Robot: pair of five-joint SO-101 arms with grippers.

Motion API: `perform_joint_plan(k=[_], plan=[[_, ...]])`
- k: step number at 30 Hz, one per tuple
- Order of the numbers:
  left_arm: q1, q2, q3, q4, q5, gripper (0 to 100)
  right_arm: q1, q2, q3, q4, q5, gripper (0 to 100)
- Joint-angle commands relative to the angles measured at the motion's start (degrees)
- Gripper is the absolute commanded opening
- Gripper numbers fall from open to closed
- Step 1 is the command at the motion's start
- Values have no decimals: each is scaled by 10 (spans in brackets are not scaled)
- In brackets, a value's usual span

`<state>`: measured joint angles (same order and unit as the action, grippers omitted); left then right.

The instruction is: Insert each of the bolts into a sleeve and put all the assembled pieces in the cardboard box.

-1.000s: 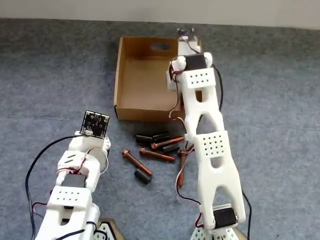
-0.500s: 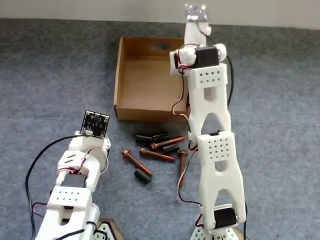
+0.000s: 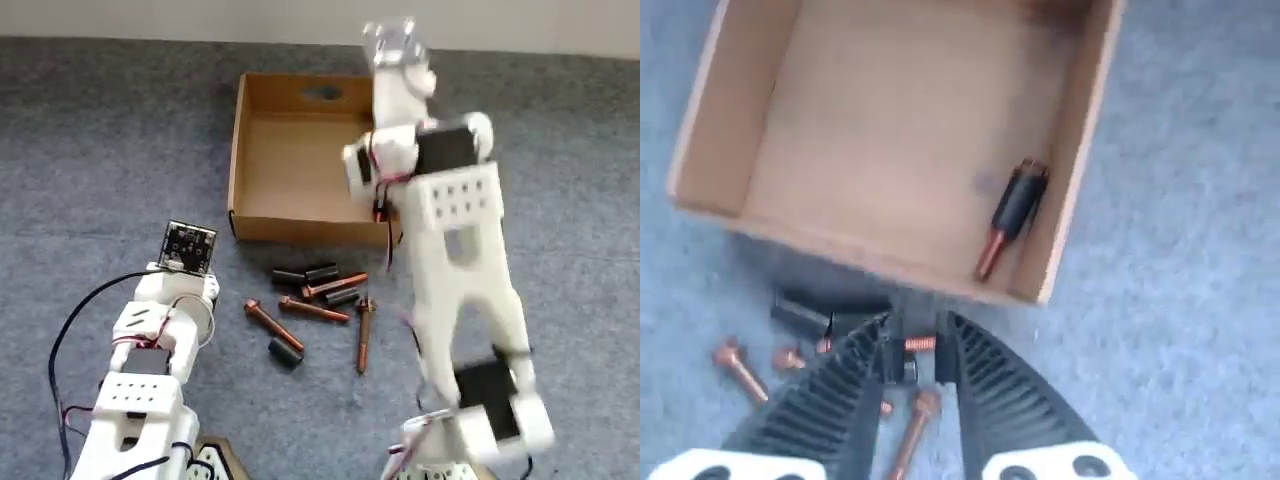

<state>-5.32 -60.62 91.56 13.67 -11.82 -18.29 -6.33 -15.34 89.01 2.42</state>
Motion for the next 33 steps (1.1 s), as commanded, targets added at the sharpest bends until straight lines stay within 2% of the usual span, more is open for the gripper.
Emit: perform_joint_plan(k=[1,7,10,14,19,33], plan=[[-39,-10,-20,-11,20,18,-32,-182,298,-116,13,53],[-161,-10,-43,-11,191,21,-160,-338,569,-229,36,102],[-185,-9,-45,-11,230,21,-234,-346,639,-255,65,142],[-184,-8,-45,-11,229,21,-300,-327,681,-284,74,156],[-184,-8,-45,-11,229,21,-349,-294,683,-300,81,156],[-184,-9,-45,-11,229,21,-360,-154,688,-408,81,156]])
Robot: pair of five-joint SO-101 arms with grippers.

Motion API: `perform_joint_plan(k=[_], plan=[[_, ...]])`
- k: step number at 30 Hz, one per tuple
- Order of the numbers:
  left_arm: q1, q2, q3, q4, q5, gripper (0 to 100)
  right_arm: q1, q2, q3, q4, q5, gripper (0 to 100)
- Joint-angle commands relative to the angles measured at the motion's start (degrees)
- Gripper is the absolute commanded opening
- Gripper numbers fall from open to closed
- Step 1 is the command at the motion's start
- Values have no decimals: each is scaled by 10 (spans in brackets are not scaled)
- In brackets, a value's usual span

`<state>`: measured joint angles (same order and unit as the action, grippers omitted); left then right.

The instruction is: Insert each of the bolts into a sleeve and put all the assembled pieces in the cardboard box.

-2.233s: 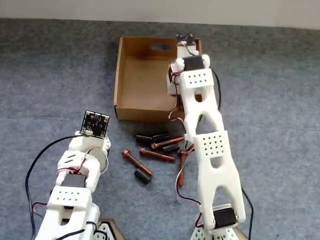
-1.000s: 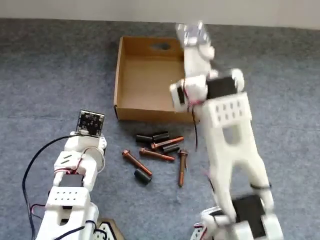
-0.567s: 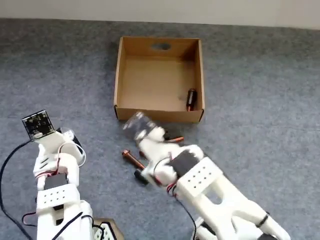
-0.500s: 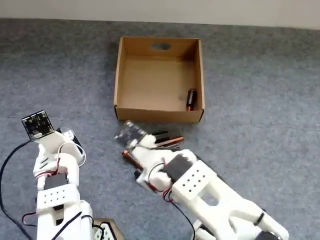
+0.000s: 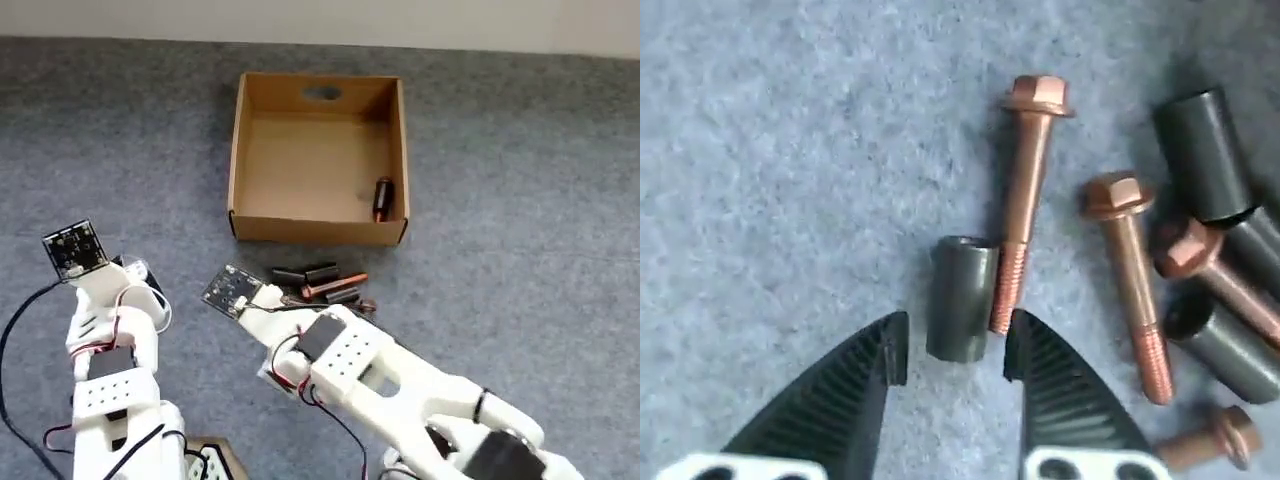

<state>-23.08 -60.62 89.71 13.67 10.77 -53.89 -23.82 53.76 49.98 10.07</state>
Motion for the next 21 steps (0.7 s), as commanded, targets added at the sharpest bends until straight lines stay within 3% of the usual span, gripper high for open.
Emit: perform_joint_plan(k=[1,3,6,11,16,21], plan=[[-7,-9,-26,-11,3,21,-4,31,-3,-19,4,156],[-7,-9,-26,-11,3,21,-3,44,-3,-19,4,140],[-7,-9,-26,-11,3,21,-3,49,-4,-17,4,13],[-7,-9,-26,-11,3,21,26,8,-9,16,2,5],[-7,-9,-25,-11,3,21,107,-138,-4,87,4,5],[-7,-9,-25,-11,3,21,244,-274,22,128,4,5]])
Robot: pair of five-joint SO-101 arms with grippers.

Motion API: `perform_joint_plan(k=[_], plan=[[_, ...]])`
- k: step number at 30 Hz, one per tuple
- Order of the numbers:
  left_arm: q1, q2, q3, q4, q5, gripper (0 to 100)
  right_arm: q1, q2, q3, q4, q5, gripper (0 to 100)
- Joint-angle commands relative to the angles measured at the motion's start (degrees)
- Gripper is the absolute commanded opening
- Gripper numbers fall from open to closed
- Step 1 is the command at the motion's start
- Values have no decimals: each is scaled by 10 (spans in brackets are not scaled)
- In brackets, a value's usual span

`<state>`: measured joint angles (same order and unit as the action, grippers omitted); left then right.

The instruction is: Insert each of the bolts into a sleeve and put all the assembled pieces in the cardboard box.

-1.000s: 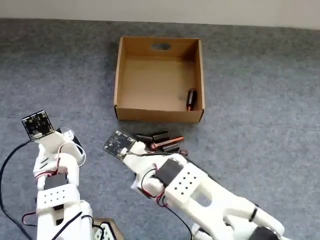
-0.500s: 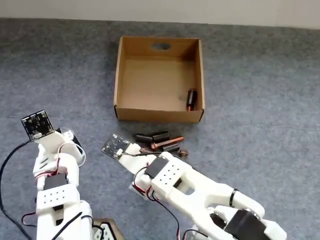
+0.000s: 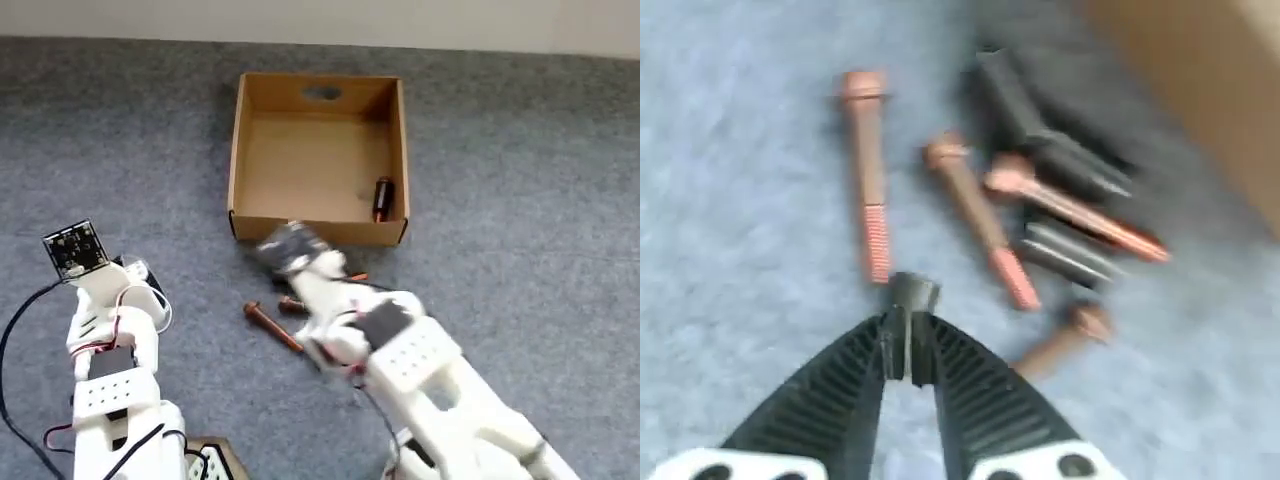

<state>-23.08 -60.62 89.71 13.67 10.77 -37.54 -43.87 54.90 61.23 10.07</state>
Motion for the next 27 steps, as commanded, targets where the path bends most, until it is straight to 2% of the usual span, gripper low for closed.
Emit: perform_joint_plan(k=[1,5,10,13,17,20,24,27], plan=[[-6,-9,-25,-11,3,21,111,-88,22,15,4,5],[-6,-9,-24,-11,3,21,209,-107,67,15,11,5],[9,-9,-23,-11,3,21,211,-109,109,15,75,10],[9,-9,-23,-11,3,21,181,-110,111,25,74,54],[9,-9,-23,-11,3,21,78,-108,111,40,74,169],[9,-9,-23,-11,3,21,8,-107,116,7,73,157],[9,-9,-23,-11,3,21,-10,-106,114,-42,60,101],[9,-9,-23,-11,3,21,-25,-106,114,-44,38,107]])
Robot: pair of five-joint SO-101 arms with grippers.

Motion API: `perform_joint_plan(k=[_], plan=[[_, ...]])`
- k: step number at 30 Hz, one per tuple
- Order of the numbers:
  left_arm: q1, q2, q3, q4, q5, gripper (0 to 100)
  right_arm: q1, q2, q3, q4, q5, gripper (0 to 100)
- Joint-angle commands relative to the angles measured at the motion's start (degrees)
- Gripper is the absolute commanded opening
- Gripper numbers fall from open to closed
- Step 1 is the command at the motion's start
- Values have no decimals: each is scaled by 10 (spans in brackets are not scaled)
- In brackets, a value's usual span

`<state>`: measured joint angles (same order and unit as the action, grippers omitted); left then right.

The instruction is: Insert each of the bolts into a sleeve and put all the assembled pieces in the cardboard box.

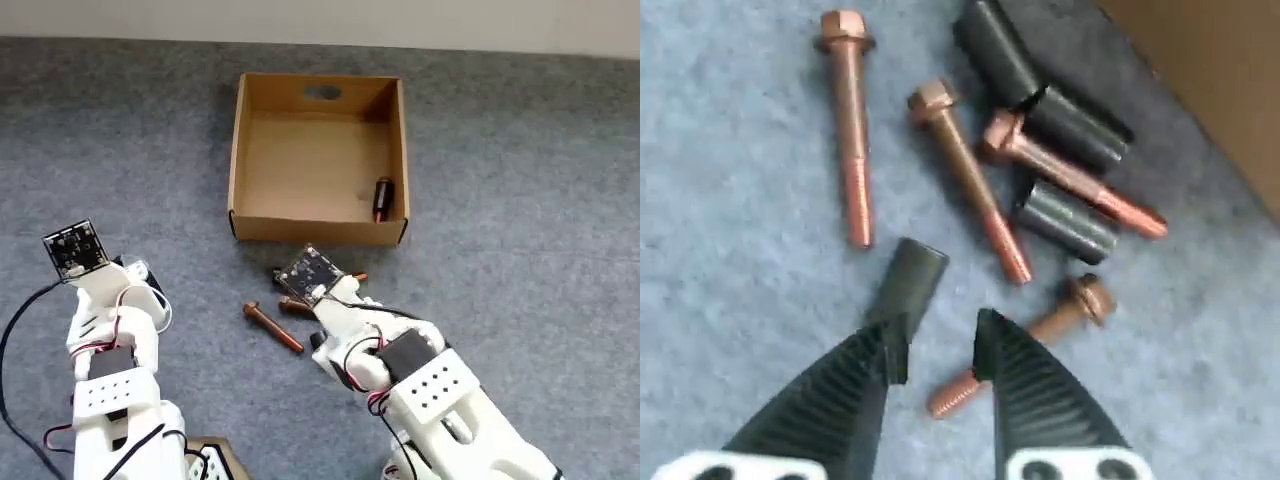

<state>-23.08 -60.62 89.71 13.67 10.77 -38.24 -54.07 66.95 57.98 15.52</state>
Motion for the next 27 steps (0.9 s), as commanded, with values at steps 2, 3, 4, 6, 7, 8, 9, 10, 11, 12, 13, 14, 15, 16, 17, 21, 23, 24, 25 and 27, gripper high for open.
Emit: perform_joint_plan(k=[2,3,4,6,7,8,9,10,11,12,13,14,15,16,17,21,23,24,25,27], plan=[[9,-9,-23,-11,3,21,-40,-4,-3,-14,-18,118],[9,-9,-23,-11,3,21,-48,-2,-3,-14,-24,125],[9,-9,-23,-11,3,21,-51,3,-6,-15,-29,132],[9,-9,-23,-11,3,21,-51,27,-10,-16,-33,139],[9,-9,-23,-11,3,21,-51,44,-13,-25,-33,139],[9,-9,-23,-11,3,21,-51,62,-16,-35,-33,139],[9,-9,-23,-11,3,21,-51,84,-18,-44,-33,139],[9,-9,-23,-11,3,21,-52,107,-22,-49,-33,139],[9,-9,-23,-11,3,21,-52,129,-23,-54,-33,139],[9,-9,-23,-11,3,21,-53,145,-25,-58,-33,139],[9,-9,-23,-11,3,21,-53,162,-32,-64,-33,139],[8,-10,-23,-11,3,21,-53,175,-38,-69,-33,139],[8,-10,-23,-11,3,21,-51,188,-44,-70,-33,139],[8,-10,-23,-11,3,21,-51,196,-50,-71,-33,139],[8,-10,-23,-11,3,21,-52,206,-56,-71,-33,139],[8,-10,-23,-11,3,21,-53,240,-74,-71,-33,139],[8,-10,-23,-11,3,21,-53,257,-80,-72,-34,139],[8,-10,-23,-11,3,21,-53,266,-81,-75,-34,139],[8,-10,-23,-11,3,21,-53,276,-81,-83,-41,139],[8,-10,-23,-11,3,21,-51,297,-80,-103,-76,139]])
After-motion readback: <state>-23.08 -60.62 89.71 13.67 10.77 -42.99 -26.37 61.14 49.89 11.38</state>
